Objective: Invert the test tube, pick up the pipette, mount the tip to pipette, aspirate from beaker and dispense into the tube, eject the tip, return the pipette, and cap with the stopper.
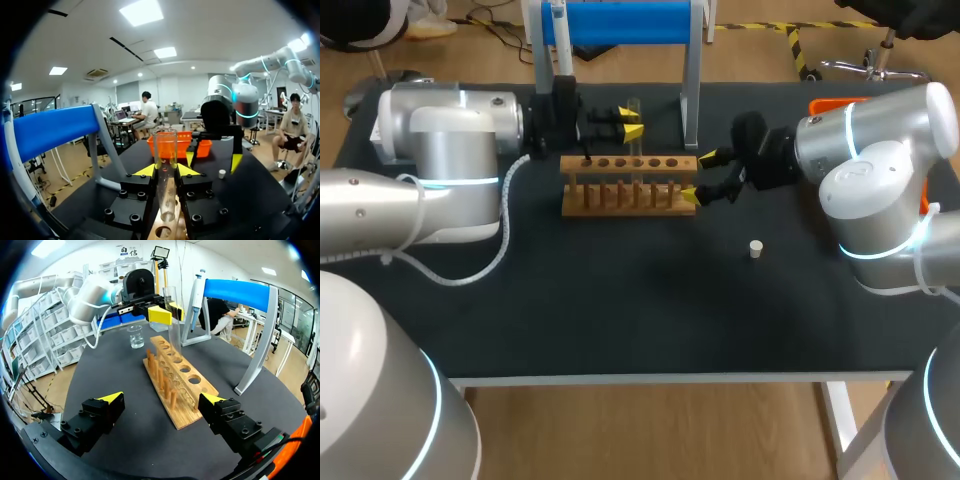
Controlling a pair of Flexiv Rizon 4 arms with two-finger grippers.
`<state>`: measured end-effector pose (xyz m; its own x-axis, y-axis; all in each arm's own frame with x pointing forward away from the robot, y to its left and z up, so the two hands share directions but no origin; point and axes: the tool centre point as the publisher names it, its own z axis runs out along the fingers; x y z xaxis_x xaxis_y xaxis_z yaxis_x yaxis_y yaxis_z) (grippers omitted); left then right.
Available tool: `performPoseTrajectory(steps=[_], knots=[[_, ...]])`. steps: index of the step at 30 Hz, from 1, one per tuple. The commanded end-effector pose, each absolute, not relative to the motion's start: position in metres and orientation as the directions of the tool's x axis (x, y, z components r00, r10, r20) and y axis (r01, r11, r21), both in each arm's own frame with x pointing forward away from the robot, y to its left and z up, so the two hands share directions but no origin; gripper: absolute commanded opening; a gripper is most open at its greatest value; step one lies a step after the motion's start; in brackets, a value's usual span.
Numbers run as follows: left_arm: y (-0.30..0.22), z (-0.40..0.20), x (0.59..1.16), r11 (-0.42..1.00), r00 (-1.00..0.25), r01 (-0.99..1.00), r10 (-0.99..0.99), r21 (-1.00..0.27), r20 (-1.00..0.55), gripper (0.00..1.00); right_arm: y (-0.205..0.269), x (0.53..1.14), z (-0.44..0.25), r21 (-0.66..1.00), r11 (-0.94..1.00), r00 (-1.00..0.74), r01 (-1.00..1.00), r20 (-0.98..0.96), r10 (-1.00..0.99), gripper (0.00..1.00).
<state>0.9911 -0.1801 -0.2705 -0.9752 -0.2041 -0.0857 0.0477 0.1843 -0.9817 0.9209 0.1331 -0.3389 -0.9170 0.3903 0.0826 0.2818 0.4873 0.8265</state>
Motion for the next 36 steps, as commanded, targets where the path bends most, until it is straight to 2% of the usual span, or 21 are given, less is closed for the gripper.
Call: performPoseTrajectory(steps=[1,36], knots=[[-0.18,-0.27,0.99,0.183,-0.973,0.054,-0.21,-0.982,-0.093,0.0,0.132,0.921,-0.338,0.825,0.489,-0.918,0.283,0.085,0.387,1.0],[-0.185,-0.282,0.988,0.196,-0.978,0.05,-0.191,-0.979,-0.089,0.0,0.132,0.921,-0.338,0.825,0.489,-0.918,0.283,0.085,0.387,1.0]])
